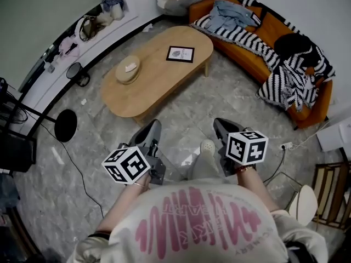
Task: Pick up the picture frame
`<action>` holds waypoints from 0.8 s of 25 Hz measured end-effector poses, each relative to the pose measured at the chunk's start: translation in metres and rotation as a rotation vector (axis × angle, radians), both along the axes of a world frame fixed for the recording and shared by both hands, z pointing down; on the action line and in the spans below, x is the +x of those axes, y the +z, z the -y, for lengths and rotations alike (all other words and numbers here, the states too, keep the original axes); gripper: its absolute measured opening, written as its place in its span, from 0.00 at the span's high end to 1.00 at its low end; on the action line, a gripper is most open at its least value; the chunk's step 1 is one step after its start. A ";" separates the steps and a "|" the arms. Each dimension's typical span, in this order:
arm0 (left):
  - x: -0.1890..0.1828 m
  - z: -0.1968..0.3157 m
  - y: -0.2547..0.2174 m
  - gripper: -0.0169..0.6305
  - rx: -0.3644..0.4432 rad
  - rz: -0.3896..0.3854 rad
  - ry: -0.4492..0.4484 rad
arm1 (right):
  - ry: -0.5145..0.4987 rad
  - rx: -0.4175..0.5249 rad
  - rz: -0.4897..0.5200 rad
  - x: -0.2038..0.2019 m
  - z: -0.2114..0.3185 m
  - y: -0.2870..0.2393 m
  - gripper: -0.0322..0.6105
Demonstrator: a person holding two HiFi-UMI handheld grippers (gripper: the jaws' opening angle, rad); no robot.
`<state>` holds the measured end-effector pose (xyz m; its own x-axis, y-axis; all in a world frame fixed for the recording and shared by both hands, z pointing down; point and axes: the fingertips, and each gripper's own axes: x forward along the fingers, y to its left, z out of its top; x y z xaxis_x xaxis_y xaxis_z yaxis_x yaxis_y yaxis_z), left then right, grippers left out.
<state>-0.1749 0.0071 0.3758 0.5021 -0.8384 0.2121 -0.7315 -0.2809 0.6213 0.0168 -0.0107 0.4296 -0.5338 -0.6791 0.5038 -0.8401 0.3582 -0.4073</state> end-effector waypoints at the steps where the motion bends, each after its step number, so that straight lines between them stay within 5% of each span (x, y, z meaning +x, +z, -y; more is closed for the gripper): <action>1: 0.002 0.008 0.004 0.97 -0.009 0.000 -0.003 | -0.003 -0.009 0.007 0.002 0.008 0.004 0.94; 9: 0.034 0.103 0.012 0.97 -0.042 -0.015 -0.025 | -0.050 -0.063 0.029 0.021 0.105 0.023 0.94; 20: 0.068 0.227 -0.020 0.97 0.025 -0.030 -0.115 | -0.109 -0.030 0.066 0.062 0.253 -0.015 0.94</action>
<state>-0.1072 -0.2203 0.3557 0.4077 -0.8959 0.1768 -0.7413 -0.2117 0.6370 0.0784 -0.2637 0.4146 -0.6363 -0.6003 0.4845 -0.7679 0.4330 -0.4721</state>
